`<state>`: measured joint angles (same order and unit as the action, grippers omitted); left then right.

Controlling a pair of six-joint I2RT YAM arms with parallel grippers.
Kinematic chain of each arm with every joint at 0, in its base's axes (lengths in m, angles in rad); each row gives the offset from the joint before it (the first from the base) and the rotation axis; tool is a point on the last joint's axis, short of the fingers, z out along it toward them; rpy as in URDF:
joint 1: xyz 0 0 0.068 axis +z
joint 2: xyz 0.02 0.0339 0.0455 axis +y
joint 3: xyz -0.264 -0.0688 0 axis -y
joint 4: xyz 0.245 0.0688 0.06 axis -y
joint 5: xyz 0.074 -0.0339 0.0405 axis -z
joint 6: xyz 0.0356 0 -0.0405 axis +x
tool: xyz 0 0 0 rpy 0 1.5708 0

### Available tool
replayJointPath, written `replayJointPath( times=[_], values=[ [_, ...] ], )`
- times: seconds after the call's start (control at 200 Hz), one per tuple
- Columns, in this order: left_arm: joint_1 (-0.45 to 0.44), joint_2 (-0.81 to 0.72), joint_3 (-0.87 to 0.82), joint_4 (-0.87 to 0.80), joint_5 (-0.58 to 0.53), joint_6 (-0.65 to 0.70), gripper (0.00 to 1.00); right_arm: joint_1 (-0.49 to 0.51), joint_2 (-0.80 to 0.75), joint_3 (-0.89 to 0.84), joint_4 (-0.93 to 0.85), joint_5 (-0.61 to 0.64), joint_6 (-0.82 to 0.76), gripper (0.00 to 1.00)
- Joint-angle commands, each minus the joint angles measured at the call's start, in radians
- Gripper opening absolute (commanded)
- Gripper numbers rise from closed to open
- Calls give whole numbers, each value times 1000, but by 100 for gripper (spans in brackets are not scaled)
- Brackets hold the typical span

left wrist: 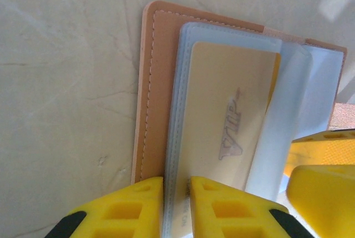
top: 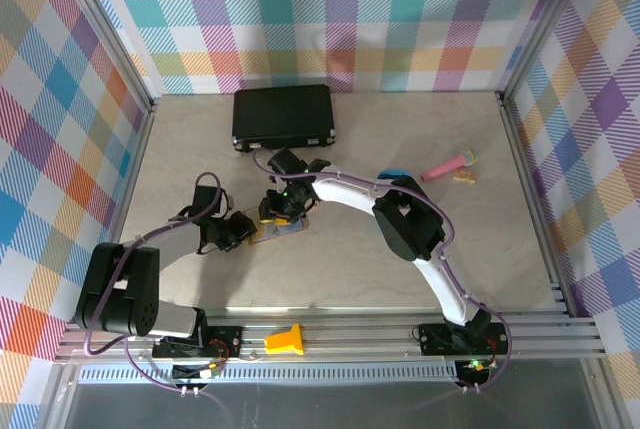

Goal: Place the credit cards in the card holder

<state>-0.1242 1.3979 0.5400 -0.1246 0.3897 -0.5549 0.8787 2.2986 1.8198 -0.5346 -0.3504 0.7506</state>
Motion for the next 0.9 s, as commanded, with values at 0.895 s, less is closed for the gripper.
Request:
replayJointPath(
  times=[0.895],
  values=[
    [-14, -116, 60, -161, 83, 55, 29, -7, 6, 25, -21, 32, 8, 39]
  ],
)
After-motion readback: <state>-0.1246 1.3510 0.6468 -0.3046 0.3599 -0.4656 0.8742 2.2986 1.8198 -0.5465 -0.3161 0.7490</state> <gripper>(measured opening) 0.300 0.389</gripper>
